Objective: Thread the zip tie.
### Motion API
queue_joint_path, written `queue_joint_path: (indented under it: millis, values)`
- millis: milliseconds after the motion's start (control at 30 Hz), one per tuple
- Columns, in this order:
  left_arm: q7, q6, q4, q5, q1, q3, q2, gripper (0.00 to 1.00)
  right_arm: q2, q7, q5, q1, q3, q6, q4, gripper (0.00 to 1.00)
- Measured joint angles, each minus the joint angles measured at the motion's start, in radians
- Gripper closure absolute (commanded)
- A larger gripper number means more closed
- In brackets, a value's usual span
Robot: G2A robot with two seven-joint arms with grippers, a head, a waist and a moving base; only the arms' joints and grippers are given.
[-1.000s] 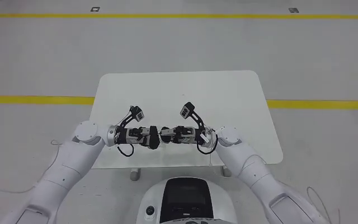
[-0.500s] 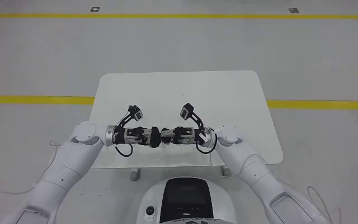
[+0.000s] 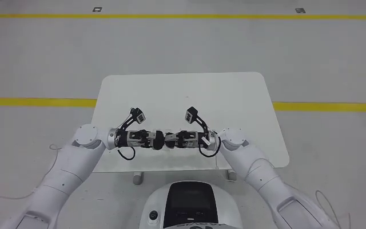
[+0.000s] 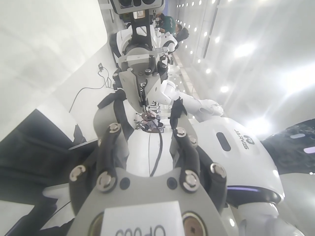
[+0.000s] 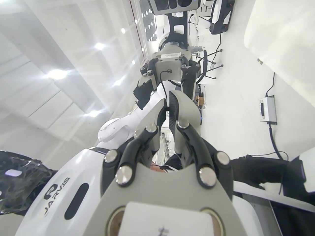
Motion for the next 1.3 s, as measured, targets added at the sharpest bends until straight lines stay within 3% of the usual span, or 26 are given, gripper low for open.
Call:
queue_joint_path:
  millis: [200,1300]
  values:
    - [0.012,0.000,0.004,0.013,-0.003,0.002,-0.001,0.76,0.005,-0.006,-0.012,-0.003,0.003,0.013,-0.001,1.00]
    - [0.018,0.010,0.026,0.032,-0.028,0.031,-0.010,0.96,0.015,-0.029,-0.012,-0.009,0.007,0.013,-0.006,1.00]
